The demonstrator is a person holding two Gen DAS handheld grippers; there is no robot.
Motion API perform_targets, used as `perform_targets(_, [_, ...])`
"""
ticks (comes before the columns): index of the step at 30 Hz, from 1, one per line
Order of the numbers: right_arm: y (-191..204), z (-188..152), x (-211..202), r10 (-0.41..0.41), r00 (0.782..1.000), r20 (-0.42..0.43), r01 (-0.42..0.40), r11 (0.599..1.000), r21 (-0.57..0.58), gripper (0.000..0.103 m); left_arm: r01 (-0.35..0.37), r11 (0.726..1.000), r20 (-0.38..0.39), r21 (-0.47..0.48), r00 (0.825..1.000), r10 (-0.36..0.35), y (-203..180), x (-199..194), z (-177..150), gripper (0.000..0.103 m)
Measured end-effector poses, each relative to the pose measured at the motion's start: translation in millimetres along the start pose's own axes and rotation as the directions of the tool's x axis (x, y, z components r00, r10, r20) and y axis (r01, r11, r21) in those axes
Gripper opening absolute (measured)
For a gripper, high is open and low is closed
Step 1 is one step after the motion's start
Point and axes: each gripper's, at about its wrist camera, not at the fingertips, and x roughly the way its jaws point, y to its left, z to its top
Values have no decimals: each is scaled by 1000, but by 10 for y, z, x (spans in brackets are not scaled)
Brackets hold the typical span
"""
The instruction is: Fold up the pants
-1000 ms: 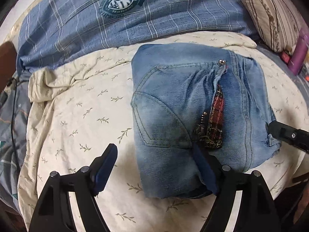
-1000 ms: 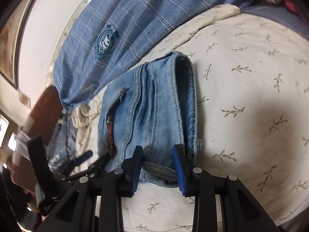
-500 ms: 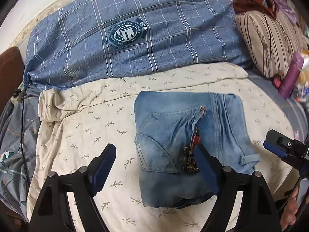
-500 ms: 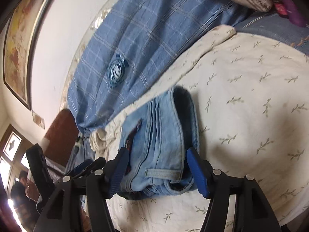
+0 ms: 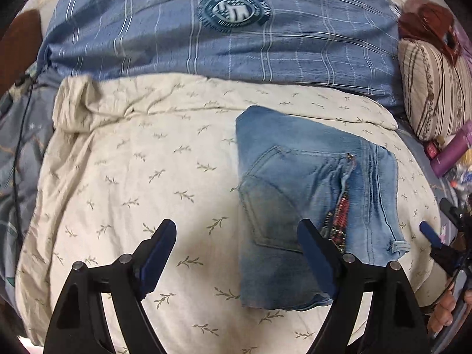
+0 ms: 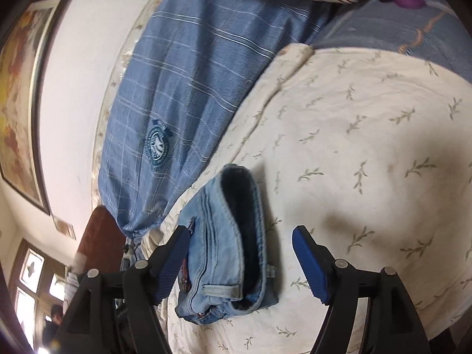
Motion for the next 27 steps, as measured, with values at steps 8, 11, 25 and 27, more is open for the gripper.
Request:
perform_targets(8, [31,-102,312,-3,990,-138,1,1000,-13,76,129,986,-66,-106,988,-136,228,186,-18,86])
perform_targets(11, [61,-151,426,-21,984,-176,17,1000,-26,76,157,981,-70,-112,984,-165,245,241,-32,86])
perform_targets(25, [167,-302,824,-79,965,-250,56,994,-98,78,313,936,-120,-158,935,-333,189,591,52,86])
perform_targets(27, [189,-312,851,-74,966,-247,50,993,-104,80,332,932,-121,-146,929,-350,148,617,61,86])
